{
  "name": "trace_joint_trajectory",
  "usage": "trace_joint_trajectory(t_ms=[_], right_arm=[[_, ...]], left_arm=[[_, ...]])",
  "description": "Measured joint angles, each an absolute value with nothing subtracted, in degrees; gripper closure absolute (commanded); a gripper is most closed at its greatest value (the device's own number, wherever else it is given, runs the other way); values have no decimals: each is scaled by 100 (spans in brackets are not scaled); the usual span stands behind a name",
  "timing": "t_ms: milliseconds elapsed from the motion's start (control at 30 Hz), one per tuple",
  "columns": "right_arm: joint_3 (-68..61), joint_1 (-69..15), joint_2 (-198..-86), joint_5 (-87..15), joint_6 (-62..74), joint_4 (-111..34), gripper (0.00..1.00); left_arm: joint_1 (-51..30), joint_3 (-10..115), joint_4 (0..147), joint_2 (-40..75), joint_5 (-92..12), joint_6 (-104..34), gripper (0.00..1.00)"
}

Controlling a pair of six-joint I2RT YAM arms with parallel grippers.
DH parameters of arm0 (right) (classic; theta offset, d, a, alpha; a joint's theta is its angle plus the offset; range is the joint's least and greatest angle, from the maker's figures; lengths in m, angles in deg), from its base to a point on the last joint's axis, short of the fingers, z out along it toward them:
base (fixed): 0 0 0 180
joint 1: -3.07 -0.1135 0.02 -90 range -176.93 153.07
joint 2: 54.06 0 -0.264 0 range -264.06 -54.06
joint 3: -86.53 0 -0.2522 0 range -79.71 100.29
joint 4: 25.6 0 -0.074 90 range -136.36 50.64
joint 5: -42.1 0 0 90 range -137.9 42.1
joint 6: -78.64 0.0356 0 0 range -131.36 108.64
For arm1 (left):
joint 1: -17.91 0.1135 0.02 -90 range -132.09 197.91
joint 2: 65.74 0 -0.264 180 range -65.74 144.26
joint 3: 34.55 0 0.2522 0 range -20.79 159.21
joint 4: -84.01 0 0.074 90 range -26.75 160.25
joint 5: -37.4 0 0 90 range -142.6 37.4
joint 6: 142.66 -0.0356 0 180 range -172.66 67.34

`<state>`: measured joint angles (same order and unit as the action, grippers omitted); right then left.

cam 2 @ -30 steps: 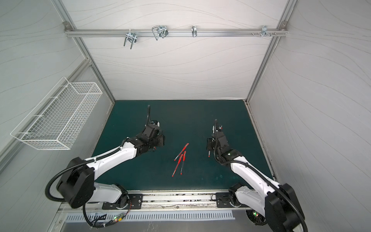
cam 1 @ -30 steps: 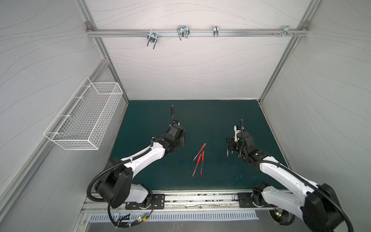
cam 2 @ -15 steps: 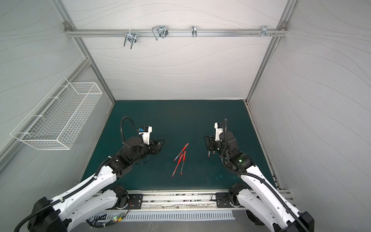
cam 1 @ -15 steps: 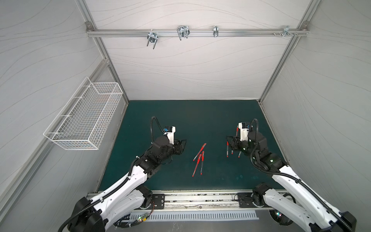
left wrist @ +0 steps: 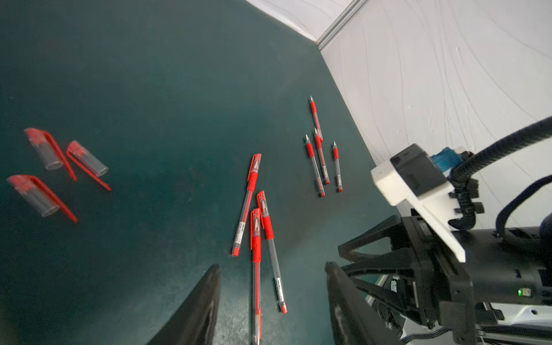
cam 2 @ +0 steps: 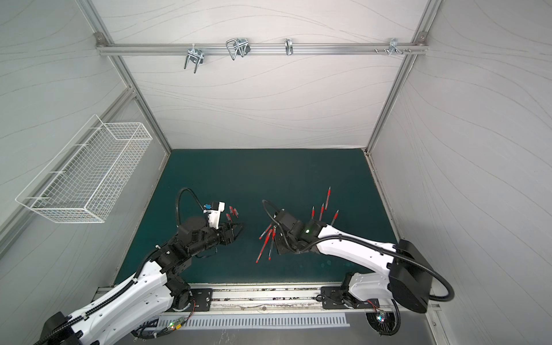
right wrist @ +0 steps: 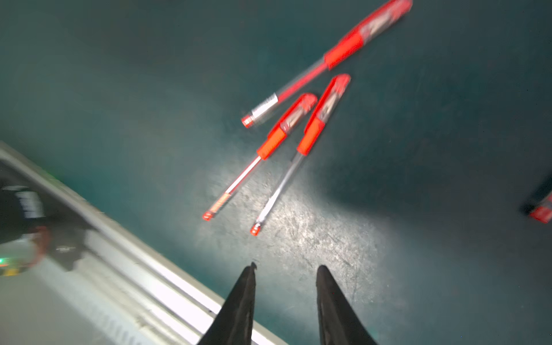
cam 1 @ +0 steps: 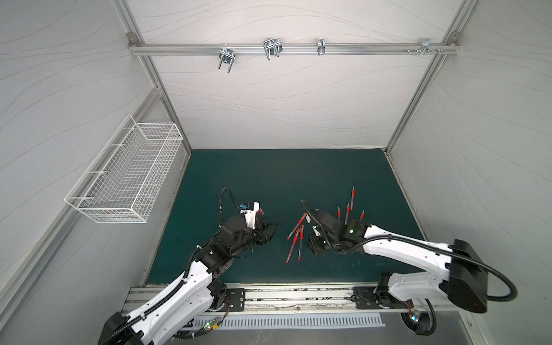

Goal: Remove pen caps from pens
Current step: Pick up the pen from the bottom-center of the table.

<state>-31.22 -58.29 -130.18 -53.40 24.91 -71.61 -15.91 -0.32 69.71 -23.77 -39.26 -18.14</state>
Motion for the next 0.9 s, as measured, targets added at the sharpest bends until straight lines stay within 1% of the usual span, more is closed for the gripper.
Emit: trace_joint_trajectory(t_ms=[200,400,500,600,767,900], right_arm=[[-2678,-6035,-13912,-5681,2732,-7102,62],[-2421,-6035,-14609,-5830,2861,-7064,63],[-2359,-6035,-14806,-5847,2904,-7067,66],[-2270,-6035,-14952,-5851,2935,-7062,67],[-2160,-6035,-15203,-5849,2939,-7014,67],[-2156,-6019,-15313,-5854,2939,-6986,71]], left_arm=[[-1591,-36,6842,-2237,-3845,-1858,43],[-1591,-47,6613,-2761,-4074,-1906,40],[-1589,-100,6565,-2991,-4199,-1932,38],[-1589,-133,6506,-3056,-4269,-1945,38],[-1589,-135,6453,-2925,-4273,-1952,38],[-1589,-135,6447,-2783,-4273,-1965,38]])
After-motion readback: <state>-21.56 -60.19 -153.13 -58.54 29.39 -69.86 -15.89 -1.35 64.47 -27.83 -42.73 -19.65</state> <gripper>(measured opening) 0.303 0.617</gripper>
